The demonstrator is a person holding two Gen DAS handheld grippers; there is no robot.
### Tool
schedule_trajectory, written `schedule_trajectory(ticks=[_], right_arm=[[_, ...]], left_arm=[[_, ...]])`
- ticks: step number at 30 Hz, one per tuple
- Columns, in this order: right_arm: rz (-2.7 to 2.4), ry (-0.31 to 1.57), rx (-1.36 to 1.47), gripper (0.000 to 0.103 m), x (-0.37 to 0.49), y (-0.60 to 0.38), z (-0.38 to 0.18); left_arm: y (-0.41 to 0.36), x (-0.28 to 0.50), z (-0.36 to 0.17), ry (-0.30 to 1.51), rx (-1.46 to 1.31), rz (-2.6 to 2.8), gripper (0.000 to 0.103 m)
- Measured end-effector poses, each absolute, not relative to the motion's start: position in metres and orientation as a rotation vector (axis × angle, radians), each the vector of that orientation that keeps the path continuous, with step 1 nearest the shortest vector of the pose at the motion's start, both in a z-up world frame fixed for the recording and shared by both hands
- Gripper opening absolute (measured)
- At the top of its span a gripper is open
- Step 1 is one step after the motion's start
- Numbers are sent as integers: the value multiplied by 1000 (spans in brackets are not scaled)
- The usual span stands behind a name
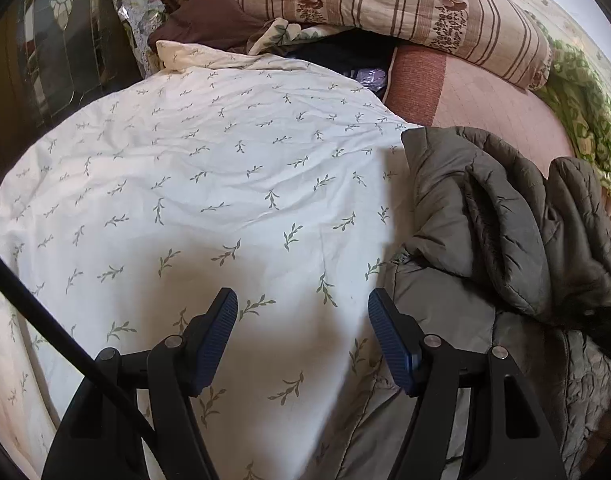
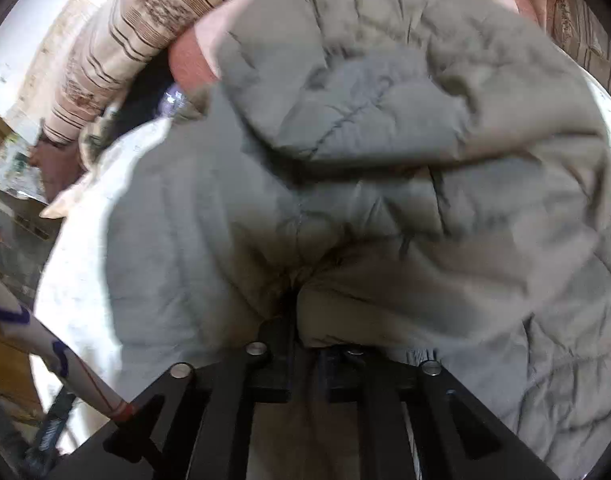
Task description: Fold large clothes
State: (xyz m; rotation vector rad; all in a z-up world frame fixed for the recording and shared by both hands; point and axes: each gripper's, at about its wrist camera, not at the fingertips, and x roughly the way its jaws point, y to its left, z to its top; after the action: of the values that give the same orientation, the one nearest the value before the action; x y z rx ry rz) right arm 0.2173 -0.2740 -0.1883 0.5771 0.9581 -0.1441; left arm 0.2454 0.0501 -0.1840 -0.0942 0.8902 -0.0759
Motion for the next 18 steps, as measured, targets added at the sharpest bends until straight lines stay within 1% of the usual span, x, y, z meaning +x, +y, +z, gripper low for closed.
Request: schedule_trajectory(ticks=[1, 2, 3, 4, 7, 9, 10, 12, 15, 18], right_arm=[[-118, 947, 566, 24, 210, -272, -179], [-102, 933, 554, 41, 203, -270, -171], [-97, 931, 535, 65, 196, -269, -164], [-83, 927, 526, 71, 184, -268, -156], [-46, 940, 502, 72, 161, -272, -142], [-28, 939, 486, 64, 149, -279, -131], [-48, 921, 463, 62, 146, -283, -122], [-149, 825, 370, 62, 148, -295, -94], [-303, 739, 236, 62, 182, -314, -71], [-420, 767, 130, 62, 231, -325, -87]], left_arm=[[50, 244, -184, 889, -91, -78, 67], [50, 243, -183, 888, -87, -80, 67], [49, 242, -183, 885, -83, -80, 67], [48, 241, -182, 881, -77, -79, 67], [46, 238, -178, 859, -61, -69, 67], [46, 235, -176, 846, -52, -64, 67], [46, 235, -175, 845, -53, -66, 67], [48, 233, -174, 852, -75, -91, 67], [46, 232, -176, 848, -81, -90, 67], [41, 235, -182, 867, -67, -92, 67]])
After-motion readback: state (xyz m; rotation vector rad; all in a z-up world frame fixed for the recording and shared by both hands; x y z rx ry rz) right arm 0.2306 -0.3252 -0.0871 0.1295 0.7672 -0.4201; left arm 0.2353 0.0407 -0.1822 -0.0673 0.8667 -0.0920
